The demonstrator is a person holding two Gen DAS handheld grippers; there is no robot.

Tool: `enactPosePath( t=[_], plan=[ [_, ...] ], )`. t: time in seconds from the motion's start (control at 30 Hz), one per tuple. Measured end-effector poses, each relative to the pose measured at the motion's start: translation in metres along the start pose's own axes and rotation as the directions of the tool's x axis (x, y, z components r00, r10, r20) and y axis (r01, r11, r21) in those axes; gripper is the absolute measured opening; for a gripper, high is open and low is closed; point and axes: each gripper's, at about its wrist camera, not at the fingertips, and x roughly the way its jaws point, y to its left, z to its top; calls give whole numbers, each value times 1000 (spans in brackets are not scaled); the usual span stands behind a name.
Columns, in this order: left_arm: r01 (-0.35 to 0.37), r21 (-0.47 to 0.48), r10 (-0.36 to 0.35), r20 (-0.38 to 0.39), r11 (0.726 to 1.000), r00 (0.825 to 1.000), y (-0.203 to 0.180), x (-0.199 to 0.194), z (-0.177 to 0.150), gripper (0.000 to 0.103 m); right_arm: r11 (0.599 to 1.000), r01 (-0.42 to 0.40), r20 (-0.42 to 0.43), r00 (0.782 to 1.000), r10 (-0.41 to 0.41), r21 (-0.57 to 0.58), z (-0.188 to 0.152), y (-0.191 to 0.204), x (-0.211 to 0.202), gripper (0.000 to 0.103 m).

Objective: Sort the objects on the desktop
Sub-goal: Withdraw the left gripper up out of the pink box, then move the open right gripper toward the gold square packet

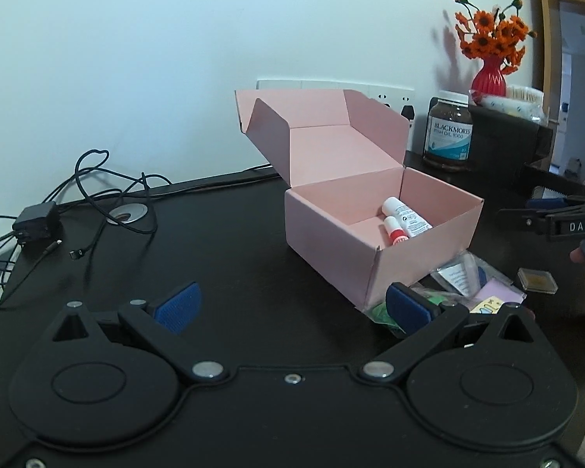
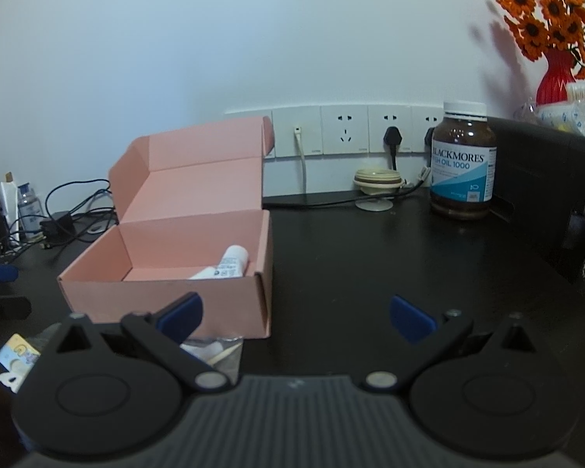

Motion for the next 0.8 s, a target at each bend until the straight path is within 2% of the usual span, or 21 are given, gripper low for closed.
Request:
enactPosePath(
  t=[0.2,0.4,0.67,0.8],
  plan=[
    [-26,37,27,-27,999,999,-5,4,0,103,1000,0,-2,1000,0,0,0,0,0,102],
    [-32,5,32,-1,999,999,0,1,-1,103,1000,-3,0,1000,3,5,1,-1,-1,102],
    [-5,36,4,29,999,1000,-6,-3,-1,103,1000,-1,0,1000,1,5,0,0,-1,102],
    [53,-37,-51,53,998,997,7,-6,0,103,1000,-2,-12,1000,2,-12,1,2,0,102]
  ],
)
